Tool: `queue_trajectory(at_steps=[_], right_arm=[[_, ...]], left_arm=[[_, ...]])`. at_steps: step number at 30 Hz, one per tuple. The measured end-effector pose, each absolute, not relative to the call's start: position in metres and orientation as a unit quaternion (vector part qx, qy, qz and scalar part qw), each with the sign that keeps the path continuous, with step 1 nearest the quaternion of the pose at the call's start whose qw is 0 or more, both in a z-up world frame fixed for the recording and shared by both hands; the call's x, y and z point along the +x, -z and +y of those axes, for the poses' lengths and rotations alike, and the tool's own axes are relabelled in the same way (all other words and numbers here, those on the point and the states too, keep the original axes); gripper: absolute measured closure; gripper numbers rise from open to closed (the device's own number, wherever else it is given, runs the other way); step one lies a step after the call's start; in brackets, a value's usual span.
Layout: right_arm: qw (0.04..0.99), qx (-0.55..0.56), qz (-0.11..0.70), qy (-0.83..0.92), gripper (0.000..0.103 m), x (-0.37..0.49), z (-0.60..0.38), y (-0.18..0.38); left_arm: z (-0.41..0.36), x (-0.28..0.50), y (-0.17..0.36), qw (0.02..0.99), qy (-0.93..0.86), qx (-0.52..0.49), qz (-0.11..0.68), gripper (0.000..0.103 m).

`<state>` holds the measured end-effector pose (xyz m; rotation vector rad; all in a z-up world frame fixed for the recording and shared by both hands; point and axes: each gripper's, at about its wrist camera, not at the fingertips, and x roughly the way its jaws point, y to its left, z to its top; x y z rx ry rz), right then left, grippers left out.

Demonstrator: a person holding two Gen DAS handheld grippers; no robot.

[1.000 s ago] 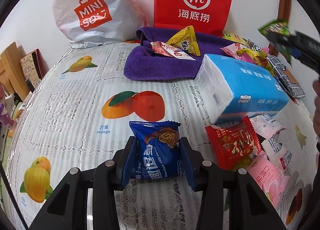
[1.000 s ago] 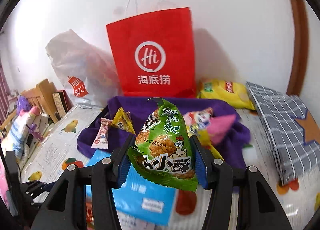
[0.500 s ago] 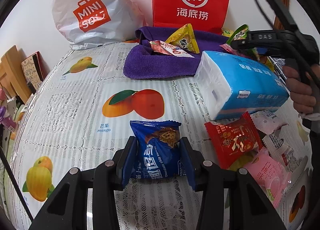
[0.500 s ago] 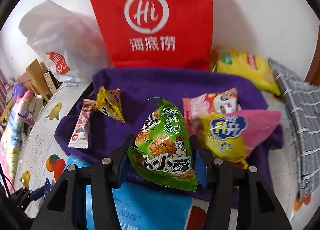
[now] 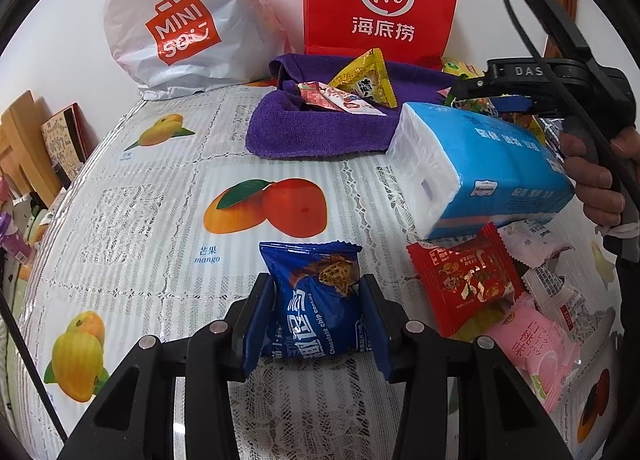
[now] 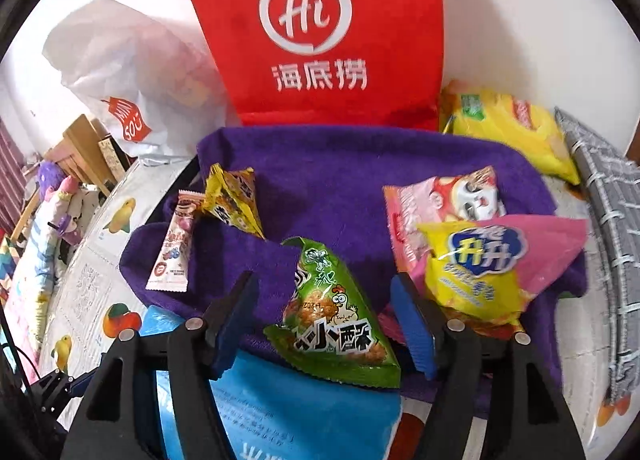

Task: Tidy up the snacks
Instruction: 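Carry the blue snack bag onto the towel and open the left tool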

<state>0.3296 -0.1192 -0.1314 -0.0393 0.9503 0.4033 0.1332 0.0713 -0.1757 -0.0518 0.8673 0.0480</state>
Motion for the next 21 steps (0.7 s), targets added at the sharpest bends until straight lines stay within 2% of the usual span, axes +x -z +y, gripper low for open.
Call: queue_trajectory(at_steps=[7,10,15,21], right_arm=[[0.895,-0.028,0.4,-0.197,0.032,0.282,-0.13,0.095],[0.916,-0.023,0.354,-0.185,0.022,0.254,-0.142,0.085],[0.934,0.002,0.308,-0.181,0.022,0.232,-0.166,0.089],[0.937,-0.021,0.315,-0.149,0.022,0.23,-0.184,0.099]], left_arm=[[0.077,0.133,0.175,0.909,-0.015,-0.042,0.415,0.064],[0.077,0.132,0.175,0.909,-0.018,-0.041,0.415,0.064],[0.077,0.131,0.168,0.909,-0.021,-0.041,0.415,0.064],[0.072,0.132,0.138,0.917,-0.027,-0.031,0.397,0.064]])
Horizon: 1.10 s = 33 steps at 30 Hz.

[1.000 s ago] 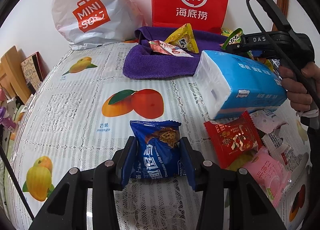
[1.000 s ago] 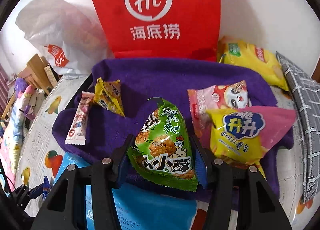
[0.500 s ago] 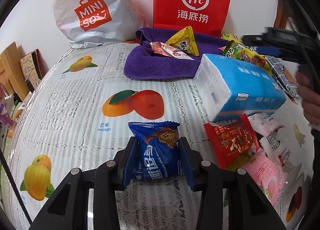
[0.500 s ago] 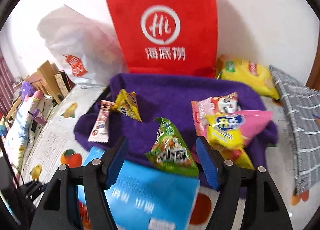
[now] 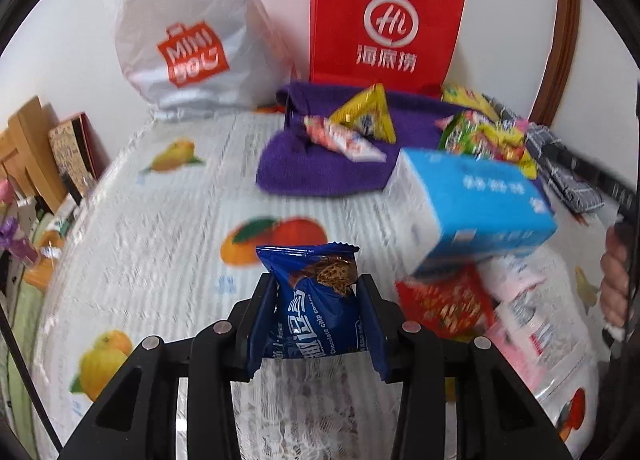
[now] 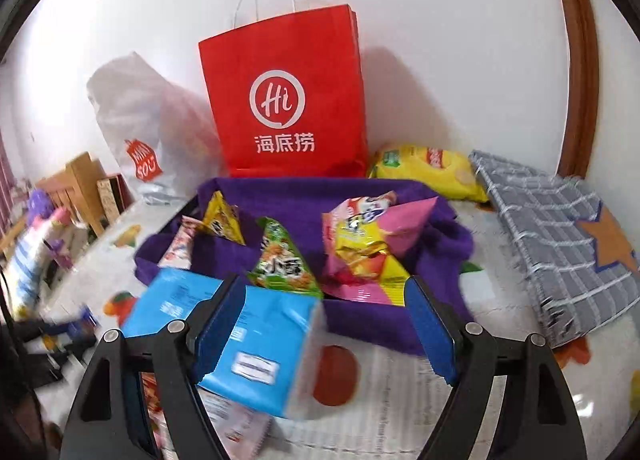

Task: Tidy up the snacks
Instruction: 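Carry the blue snack bag onto the towel and open the left tool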

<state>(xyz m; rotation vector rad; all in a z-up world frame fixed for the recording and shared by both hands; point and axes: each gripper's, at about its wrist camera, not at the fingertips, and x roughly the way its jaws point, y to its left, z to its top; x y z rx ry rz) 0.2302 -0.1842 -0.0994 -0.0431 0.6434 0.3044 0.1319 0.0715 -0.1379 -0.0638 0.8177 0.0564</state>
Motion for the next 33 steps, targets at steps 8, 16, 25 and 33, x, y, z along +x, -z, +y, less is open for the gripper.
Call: queue_trajectory(at_steps=[8,16,25,33], right_arm=[[0.951,-0.077,0.275,-0.118,0.022,0.211,-0.192,0.091],[0.949,-0.082,0.282,-0.11,0.022,0.208,-0.201,0.092],[0.947,-0.094,0.296,-0.078,0.022,0.214,-0.208,0.098],[0.943,-0.103,0.306,-0.08,0.022,0.218,-0.206,0.104]], left_arm=[[0.055,0.171,0.095,0.927,0.002,-0.042,0.372,0.064],[0.037,0.229,0.086,0.922,0.021,-0.043,0.384,0.064],[0.028,0.288,0.103,0.91,0.012,-0.026,0.414,0.064],[0.027,0.32,0.122,0.902,0.01,-0.018,0.431,0.064]])
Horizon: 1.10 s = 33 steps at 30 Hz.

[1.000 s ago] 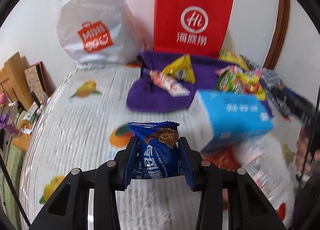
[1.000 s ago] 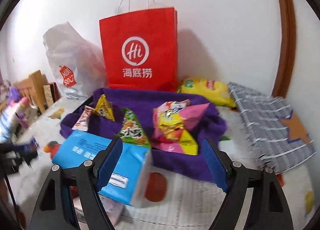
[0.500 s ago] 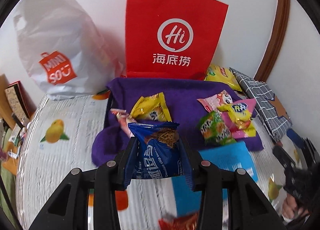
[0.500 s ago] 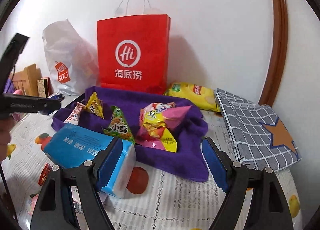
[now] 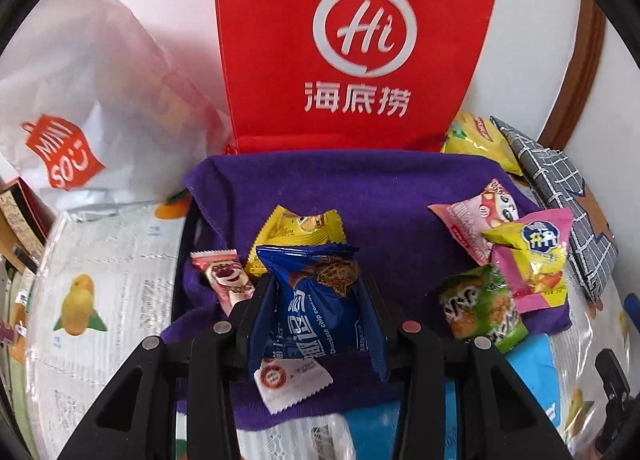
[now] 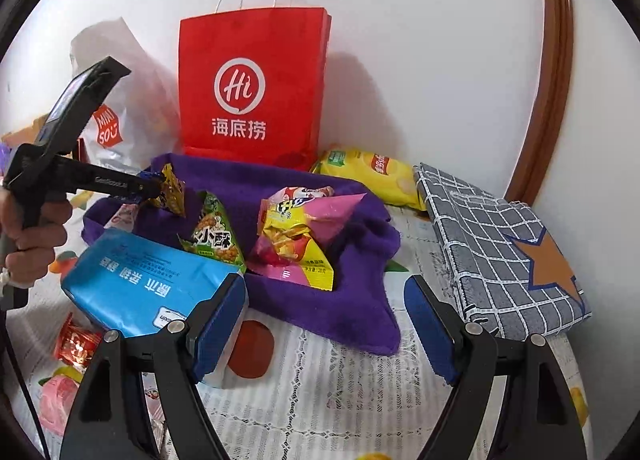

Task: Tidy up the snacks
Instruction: 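Carry the blue snack bag onto the towel and open the left tool, then withdraw the left tool while the right tool grasps the pink-and-white candy pack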

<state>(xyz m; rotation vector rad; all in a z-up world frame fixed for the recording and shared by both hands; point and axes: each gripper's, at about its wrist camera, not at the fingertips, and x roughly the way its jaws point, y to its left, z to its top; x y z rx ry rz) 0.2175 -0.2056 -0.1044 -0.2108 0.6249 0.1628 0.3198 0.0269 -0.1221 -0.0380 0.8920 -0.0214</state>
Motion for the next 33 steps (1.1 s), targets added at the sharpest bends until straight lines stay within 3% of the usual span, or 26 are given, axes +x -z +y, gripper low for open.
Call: queue_trajectory(at_steps=[7,14,25,33], right_arm=[[0.941,-0.111,0.306,-0.092,0.022,0.216,-0.2,0.107],[0.937,-0.11,0.31,-0.118,0.022,0.215,-0.192,0.112],[0.934,-0.056,0.317,-0.155,0.025,0.199,-0.189,0.108],[0.91,-0.032,0.378,-0.165,0.025,0.173,-0.173,0.108]], left_arm=[[0.026,0.333,0.138,0.887,0.022,-0.036,0.459,0.062],[0.033,0.315,0.121,0.896,0.01,-0.036,0.442,0.047],[0.066,0.241,0.116,0.908,-0.001,-0.049,0.415,0.046],[0.09,0.227,0.14,0.9,0.009,-0.099,0.425,0.046]])
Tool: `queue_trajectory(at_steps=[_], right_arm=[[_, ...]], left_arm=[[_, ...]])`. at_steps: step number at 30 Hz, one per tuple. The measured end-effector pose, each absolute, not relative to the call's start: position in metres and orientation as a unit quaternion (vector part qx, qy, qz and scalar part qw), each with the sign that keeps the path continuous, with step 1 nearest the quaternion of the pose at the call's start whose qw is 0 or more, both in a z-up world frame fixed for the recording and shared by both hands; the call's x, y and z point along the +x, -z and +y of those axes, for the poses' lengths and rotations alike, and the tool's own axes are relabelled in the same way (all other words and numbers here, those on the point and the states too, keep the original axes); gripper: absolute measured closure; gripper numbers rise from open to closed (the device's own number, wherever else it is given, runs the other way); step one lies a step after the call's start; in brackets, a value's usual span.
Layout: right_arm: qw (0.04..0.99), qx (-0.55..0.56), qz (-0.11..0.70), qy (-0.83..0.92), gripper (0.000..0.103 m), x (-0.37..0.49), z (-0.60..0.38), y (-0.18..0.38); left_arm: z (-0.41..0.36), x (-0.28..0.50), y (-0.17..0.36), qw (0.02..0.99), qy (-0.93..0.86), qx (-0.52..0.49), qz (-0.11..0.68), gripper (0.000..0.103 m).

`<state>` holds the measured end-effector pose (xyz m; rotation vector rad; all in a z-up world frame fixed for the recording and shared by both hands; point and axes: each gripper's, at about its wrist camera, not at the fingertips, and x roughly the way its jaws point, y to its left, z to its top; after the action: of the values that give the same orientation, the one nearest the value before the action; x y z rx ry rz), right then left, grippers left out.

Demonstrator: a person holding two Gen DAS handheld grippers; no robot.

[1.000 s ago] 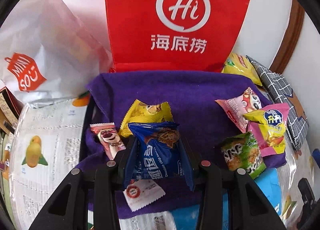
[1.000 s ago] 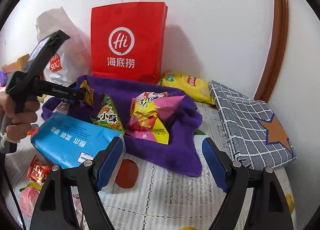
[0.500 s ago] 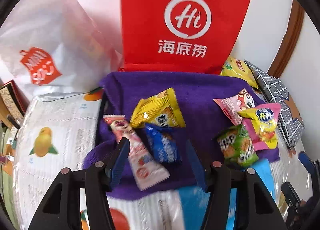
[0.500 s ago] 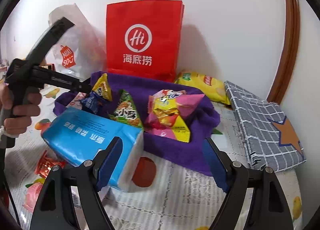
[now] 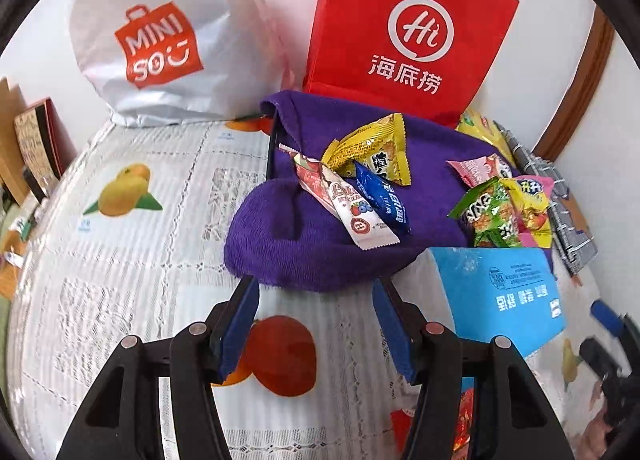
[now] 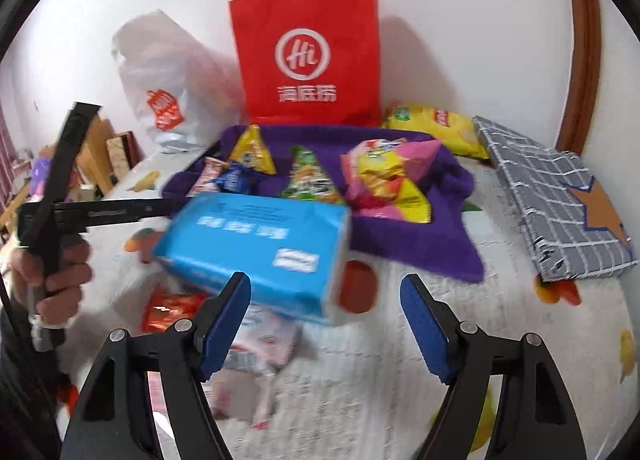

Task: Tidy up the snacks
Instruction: 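Withdraw the left tool while the right tool grasps the pink-and-white candy pack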

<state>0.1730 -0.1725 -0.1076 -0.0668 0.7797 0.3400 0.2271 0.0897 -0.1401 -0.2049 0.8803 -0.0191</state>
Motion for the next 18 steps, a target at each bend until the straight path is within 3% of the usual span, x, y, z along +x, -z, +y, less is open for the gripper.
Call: queue_trajectory(at_steps=[18], right_arm=[[0.845,-0.019,0.51,-0.161,0.024,0.196,-0.122,0.167]], left_arm=[[0.091,0.202,0.127,0.909,0.029,-0.104,0.402,0.046]])
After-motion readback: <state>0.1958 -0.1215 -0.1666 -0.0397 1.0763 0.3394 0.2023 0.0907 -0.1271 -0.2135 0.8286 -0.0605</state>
